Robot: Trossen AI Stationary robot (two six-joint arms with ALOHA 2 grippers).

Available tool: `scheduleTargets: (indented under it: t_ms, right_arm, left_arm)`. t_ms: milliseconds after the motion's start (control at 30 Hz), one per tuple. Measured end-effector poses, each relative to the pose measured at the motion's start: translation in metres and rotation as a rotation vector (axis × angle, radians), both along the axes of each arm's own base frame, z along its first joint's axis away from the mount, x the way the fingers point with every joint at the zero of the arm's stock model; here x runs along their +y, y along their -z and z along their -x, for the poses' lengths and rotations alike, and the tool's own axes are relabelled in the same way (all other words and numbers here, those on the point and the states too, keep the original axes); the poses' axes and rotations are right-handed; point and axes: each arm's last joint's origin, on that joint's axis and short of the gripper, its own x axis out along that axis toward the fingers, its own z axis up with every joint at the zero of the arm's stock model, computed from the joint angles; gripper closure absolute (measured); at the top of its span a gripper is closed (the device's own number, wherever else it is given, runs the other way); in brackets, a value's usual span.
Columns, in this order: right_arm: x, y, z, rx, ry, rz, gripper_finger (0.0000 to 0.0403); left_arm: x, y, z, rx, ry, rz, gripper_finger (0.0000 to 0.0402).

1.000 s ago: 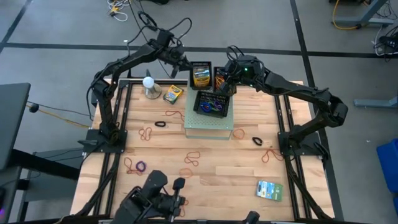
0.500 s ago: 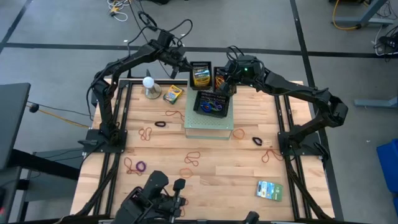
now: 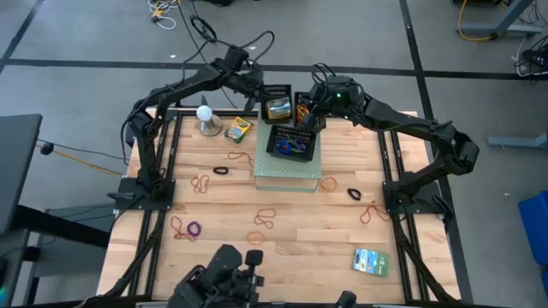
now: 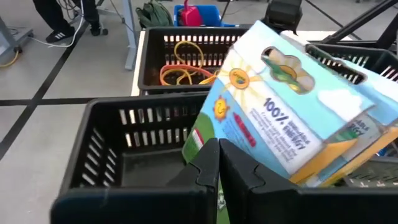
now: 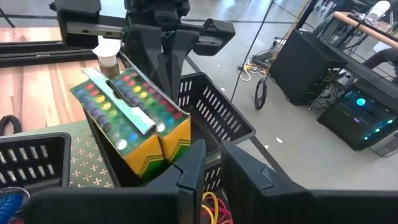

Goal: Pick & Place Office Desk Supplies
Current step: Adjust the yellow crayon box on the top left black bin on the shelf, then adjust the black bins on the shelf

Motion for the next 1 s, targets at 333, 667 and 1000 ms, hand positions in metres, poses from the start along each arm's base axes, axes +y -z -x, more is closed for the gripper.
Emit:
scheduleTargets:
  t_ms: [333, 667, 1000]
  right_arm:
    - [0.000, 0.000, 0.000, 0.003, -0.008, 0.004, 0.0342]
    - [0.000, -0.001, 0.000, 0.009, -0.014, 0.014, 0.0343]
    - [0.023, -0.002, 0.025, -0.032, -0.120, -0.032, 0.0393]
  left_arm:
    - [0.007, -0.001, 0.008, -0.010, -0.013, 0.012, 0.0388]
    - [0.011, -0.032, 0.033, -0.065, -0.073, -0.061, 0.0388]
    - [0.006, -0.053, 0.059, -0.046, -0.139, -0.059, 0.0396]
